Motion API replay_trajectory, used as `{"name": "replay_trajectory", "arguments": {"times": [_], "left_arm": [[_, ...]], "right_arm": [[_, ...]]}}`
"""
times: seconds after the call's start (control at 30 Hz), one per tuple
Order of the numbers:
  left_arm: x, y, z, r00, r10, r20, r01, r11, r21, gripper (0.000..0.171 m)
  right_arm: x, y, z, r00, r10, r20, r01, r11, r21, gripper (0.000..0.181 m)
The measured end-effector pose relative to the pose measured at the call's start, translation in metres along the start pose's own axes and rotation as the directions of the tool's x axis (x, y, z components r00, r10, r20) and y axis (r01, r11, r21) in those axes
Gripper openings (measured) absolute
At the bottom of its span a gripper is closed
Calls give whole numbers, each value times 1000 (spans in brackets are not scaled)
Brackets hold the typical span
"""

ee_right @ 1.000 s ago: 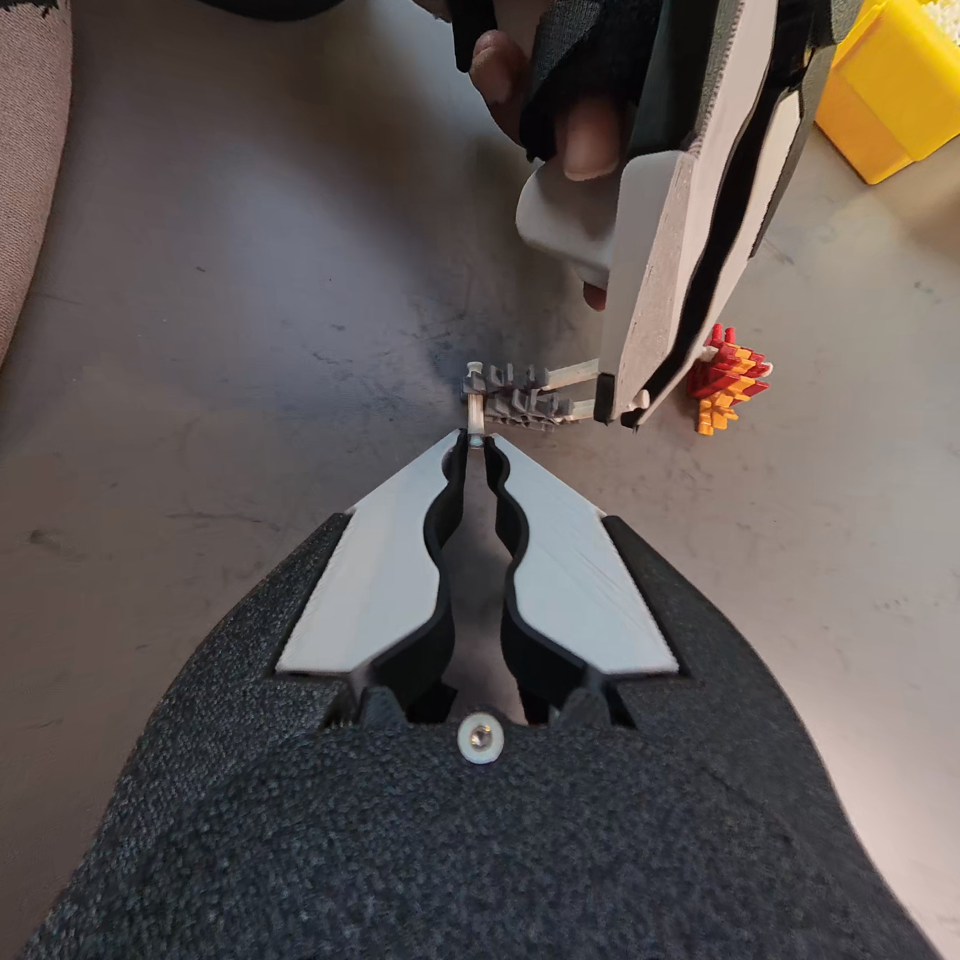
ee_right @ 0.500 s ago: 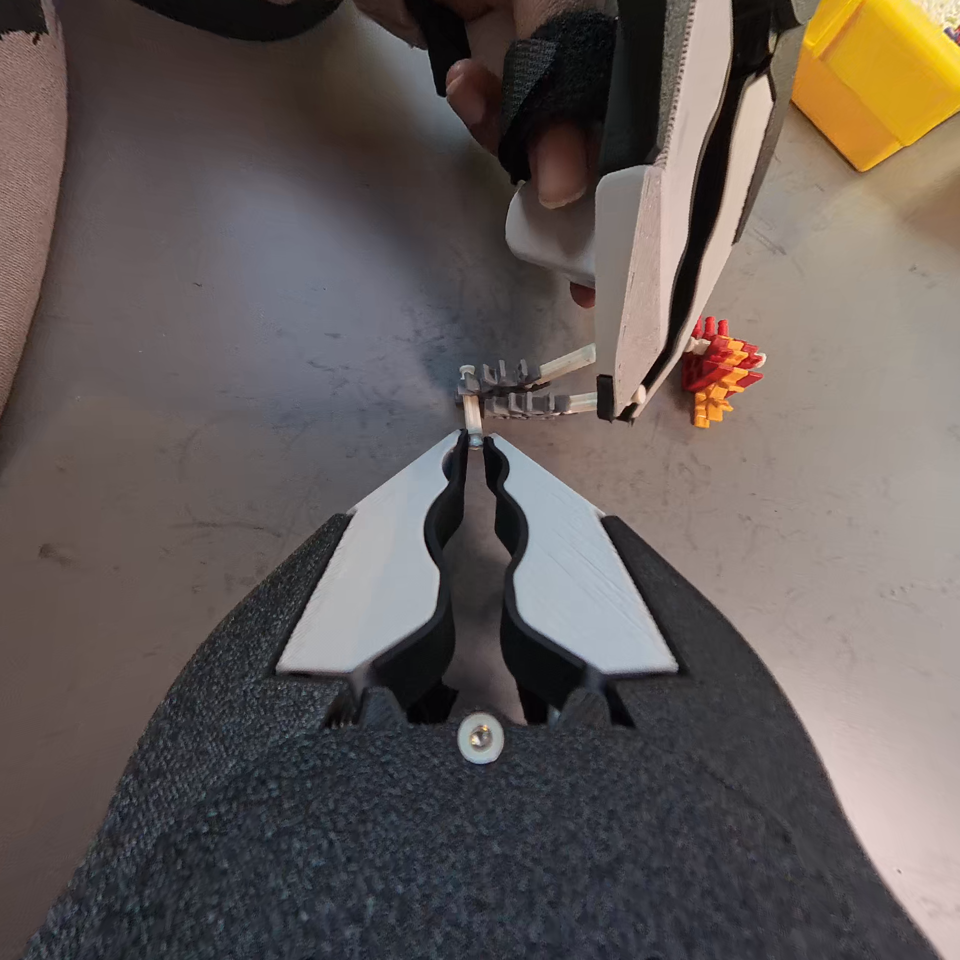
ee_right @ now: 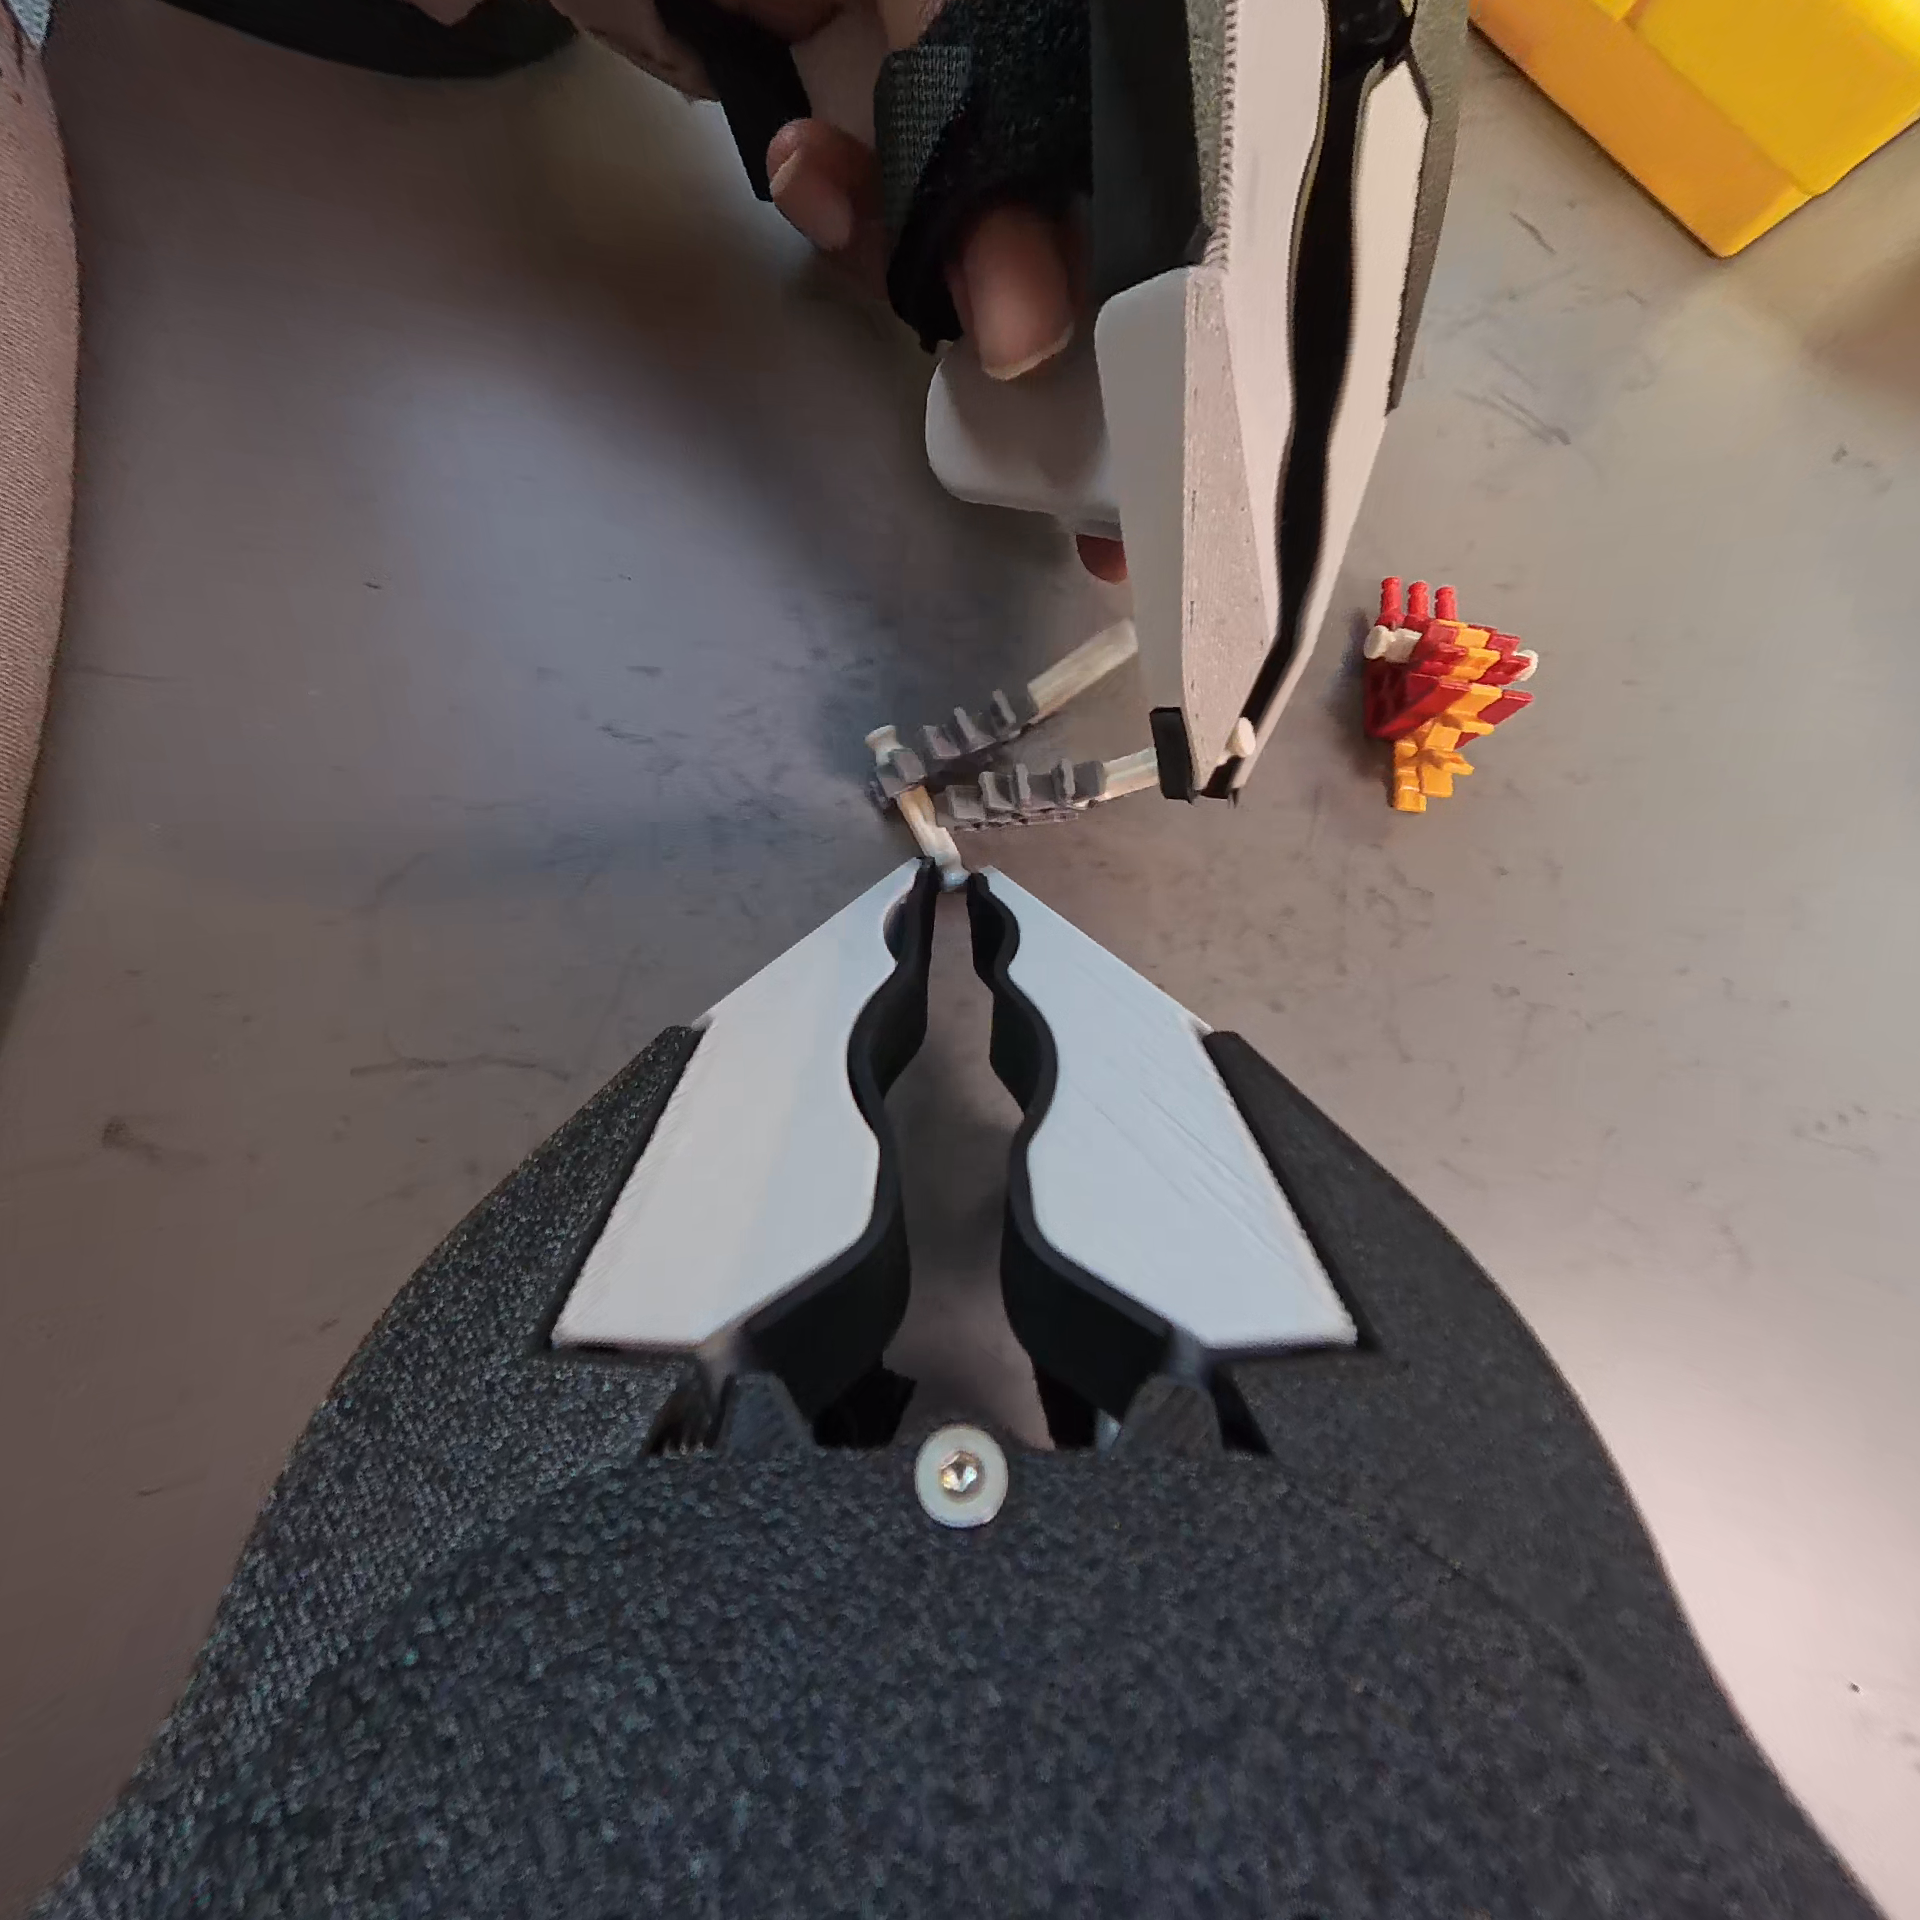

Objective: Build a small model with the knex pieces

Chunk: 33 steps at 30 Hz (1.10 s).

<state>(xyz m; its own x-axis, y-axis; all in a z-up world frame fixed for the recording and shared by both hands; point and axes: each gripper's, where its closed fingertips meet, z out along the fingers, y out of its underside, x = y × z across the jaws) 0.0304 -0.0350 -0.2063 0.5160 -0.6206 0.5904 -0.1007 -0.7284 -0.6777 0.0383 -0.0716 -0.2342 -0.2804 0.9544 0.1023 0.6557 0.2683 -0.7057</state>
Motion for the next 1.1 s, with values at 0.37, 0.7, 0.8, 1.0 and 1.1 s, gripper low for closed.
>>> {"name": "replay_trajectory", "arguments": {"times": [0.37,0.7,0.8,1.0,1.1], "left_arm": [[2,2,-1,1000,5,7,-5,1000,8,6],[5,4,0,1000,16,-1,-16,1000,-4,6],[5,4,0,1000,20,-1,-20,1000,-4,6],[6,3,0,1000,28,2,-28,1000,-1,6],[7,2,1,999,32,0,-32,999,9,6]], "right_arm": [[4,-5,-2,997,44,61,-46,998,31,30],[-6,-2,1,993,-15,114,16,1000,-2,18],[-8,-3,3,992,-23,121,24,1000,-7,18],[-12,-4,3,992,-33,122,36,999,-16,9],[-15,-4,3,992,-33,120,36,999,-23,4]]}}
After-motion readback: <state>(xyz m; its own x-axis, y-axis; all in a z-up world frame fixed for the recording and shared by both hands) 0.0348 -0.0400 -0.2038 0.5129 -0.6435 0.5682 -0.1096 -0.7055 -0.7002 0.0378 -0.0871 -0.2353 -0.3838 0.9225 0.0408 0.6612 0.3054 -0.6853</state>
